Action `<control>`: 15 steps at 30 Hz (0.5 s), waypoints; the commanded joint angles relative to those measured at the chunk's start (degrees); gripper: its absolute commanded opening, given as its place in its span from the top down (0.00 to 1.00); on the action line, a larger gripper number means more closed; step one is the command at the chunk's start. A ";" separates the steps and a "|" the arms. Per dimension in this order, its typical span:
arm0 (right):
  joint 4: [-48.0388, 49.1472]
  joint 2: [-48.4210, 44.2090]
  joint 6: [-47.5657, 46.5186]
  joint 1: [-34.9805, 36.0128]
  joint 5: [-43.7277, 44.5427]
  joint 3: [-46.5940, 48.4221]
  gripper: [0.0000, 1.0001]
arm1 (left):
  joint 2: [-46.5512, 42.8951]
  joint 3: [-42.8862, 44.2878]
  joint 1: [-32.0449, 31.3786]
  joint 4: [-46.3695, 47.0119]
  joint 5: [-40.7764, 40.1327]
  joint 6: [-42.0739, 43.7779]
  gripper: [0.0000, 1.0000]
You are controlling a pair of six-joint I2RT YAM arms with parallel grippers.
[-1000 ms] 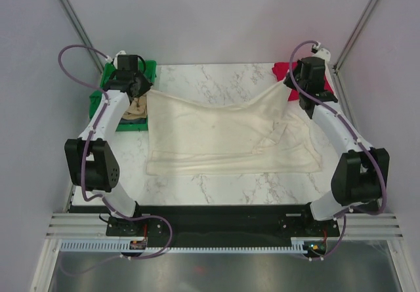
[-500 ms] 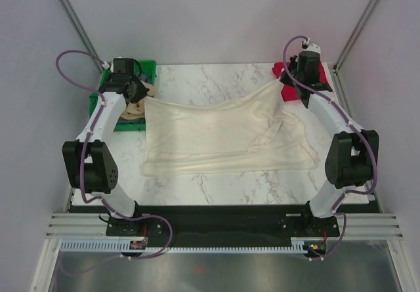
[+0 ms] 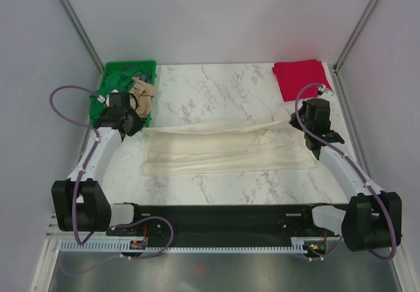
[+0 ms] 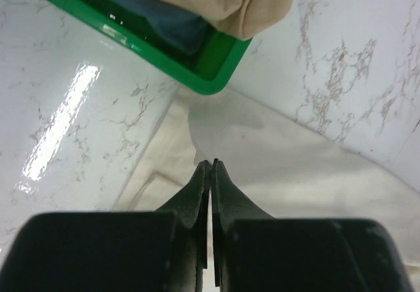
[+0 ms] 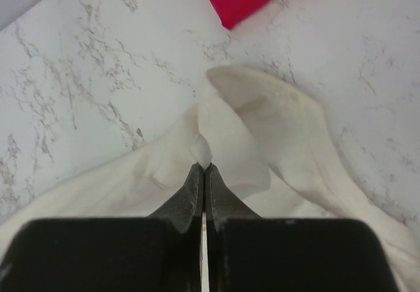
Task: Fold and stack the t-shirts
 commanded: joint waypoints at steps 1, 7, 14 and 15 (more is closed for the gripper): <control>1.13 -3.42 2.26 -0.12 3.17 -4.07 1.00 | -3.69 -4.21 0.34 3.16 -0.64 -1.96 0.98; -0.19 -9.04 3.75 -0.12 3.35 -9.60 1.00 | -5.72 -8.52 0.34 4.04 -0.20 -2.22 0.98; -4.75 -17.91 11.04 -0.03 5.19 -18.90 1.00 | -10.98 -16.68 0.34 4.48 -2.13 -3.80 0.94; -5.02 -18.97 12.26 -0.11 5.63 -20.32 0.92 | -12.64 -17.49 1.82 4.22 -2.75 -4.15 0.91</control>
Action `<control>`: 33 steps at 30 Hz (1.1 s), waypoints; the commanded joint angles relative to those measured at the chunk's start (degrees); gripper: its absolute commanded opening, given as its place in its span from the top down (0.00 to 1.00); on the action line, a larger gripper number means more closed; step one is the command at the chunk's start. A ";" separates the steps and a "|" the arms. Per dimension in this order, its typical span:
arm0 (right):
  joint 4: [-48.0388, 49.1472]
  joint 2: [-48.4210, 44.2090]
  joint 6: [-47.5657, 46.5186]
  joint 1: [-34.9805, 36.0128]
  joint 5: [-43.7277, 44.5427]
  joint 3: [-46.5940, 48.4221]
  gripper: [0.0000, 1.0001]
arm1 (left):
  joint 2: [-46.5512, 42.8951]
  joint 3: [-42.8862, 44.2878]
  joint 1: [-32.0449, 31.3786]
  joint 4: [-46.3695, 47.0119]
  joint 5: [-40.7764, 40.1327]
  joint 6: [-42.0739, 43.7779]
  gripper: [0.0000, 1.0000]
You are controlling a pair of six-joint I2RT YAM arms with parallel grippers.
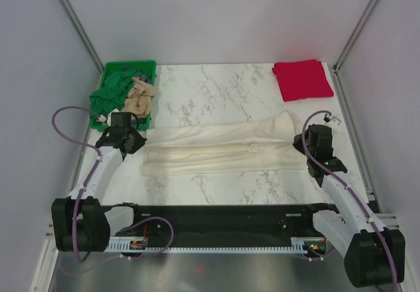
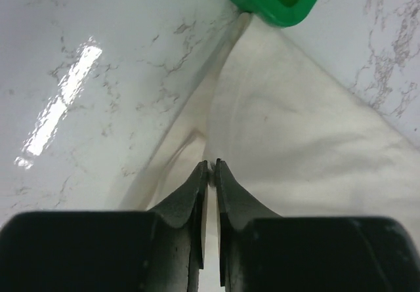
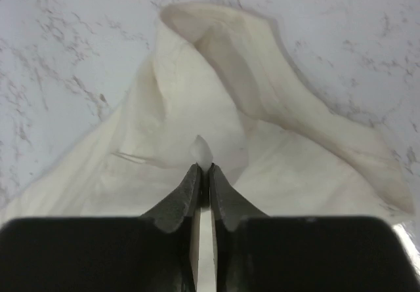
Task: Fold and stack the t-shirts
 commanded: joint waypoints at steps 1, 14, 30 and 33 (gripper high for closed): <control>-3.31 -4.20 7.61 -0.03 2.79 -5.20 0.81 | -5.25 -3.35 1.74 0.79 -3.86 -3.74 0.83; 4.49 -11.62 11.50 0.76 -5.45 -8.21 0.20 | -14.94 -8.54 0.87 8.32 0.78 -2.61 0.33; 3.81 32.33 7.11 11.66 -2.12 9.35 0.18 | 20.40 3.06 -14.60 11.33 2.28 3.55 0.42; 1.61 41.82 5.53 11.66 -4.93 18.49 0.17 | 19.71 -0.10 -15.48 11.07 3.59 2.06 0.44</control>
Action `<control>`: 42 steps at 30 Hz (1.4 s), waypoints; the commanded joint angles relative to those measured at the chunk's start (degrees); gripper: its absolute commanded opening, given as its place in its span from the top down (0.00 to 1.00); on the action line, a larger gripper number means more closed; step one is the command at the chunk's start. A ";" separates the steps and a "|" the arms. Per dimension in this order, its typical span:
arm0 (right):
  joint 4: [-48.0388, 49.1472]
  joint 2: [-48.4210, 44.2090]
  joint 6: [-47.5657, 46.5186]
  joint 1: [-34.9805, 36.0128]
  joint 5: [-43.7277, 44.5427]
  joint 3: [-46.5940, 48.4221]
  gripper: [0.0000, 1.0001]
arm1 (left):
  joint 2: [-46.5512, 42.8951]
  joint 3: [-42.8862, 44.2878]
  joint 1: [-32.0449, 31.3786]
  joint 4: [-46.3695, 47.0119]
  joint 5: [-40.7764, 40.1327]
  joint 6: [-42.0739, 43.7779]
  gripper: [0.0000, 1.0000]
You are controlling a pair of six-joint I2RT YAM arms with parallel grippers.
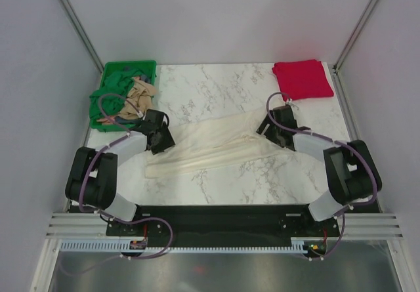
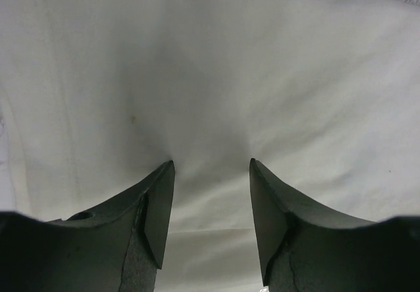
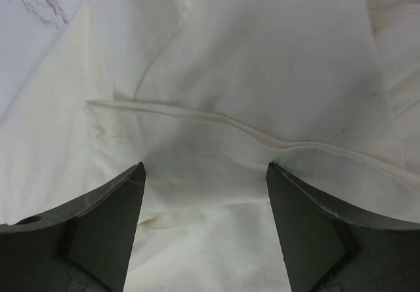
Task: Fold and stack the t-shirts
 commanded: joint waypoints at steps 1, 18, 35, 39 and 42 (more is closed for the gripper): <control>-3.71 11.63 -2.47 0.12 -2.07 10.54 0.17 | -2.52 -3.74 -1.84 0.77 2.46 0.20 0.44; -15.30 57.36 -5.46 2.23 -19.40 73.47 0.14 | -19.07 -19.77 -34.79 1.74 0.63 -30.12 0.44; -1.61 70.32 -10.28 1.88 -36.35 95.76 0.02 | -13.24 8.00 -57.92 -14.30 -12.19 -32.95 0.42; 5.50 52.53 -15.30 2.14 -34.00 79.98 0.02 | -18.95 10.73 -57.66 -23.11 -23.78 -29.88 0.38; 2.89 41.27 -19.16 2.23 -27.41 73.99 0.02 | -23.78 10.04 -56.26 -27.25 -26.71 -28.03 0.34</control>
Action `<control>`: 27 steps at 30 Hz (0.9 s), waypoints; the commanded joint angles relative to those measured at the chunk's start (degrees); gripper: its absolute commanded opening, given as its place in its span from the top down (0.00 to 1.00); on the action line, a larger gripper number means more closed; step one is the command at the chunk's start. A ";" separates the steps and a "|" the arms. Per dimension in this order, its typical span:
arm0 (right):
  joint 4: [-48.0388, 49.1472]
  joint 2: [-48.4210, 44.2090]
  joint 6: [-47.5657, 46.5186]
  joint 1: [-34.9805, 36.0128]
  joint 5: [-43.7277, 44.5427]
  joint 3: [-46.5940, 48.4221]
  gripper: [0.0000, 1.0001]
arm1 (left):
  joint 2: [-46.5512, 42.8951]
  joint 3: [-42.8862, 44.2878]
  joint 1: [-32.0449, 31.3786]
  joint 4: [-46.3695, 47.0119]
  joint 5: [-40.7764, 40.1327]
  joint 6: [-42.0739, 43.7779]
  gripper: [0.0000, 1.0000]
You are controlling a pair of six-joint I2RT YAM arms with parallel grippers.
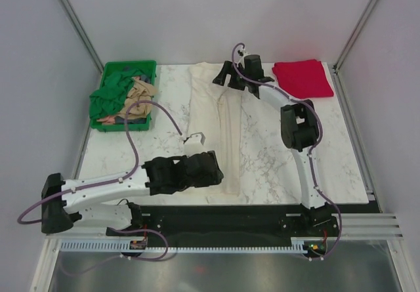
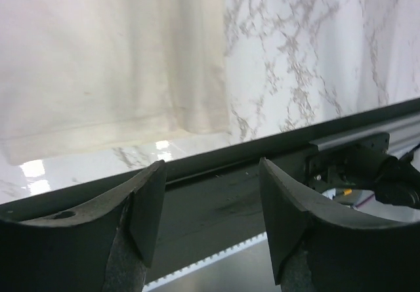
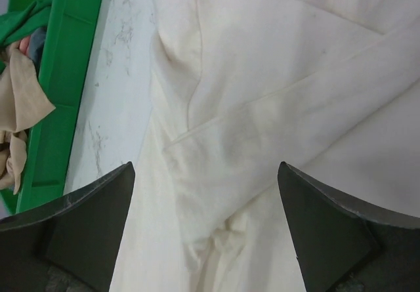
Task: Fold and stack the t-shirts
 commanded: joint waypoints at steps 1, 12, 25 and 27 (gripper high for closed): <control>1.79 -18.64 -7.02 0.46 4.82 -5.90 0.02 | -6.20 0.87 2.99 -9.78 -10.28 3.10 0.34; -4.98 -63.11 0.70 8.51 21.42 -65.47 0.09 | -13.42 -14.76 25.16 -4.95 0.53 8.99 0.30; -2.35 -82.39 18.54 33.59 29.70 -98.99 0.25 | -13.25 -29.18 25.25 10.69 9.58 7.41 0.34; -2.44 -84.40 19.51 34.29 30.05 -100.23 0.27 | -13.33 -31.20 25.25 12.71 10.81 6.97 0.34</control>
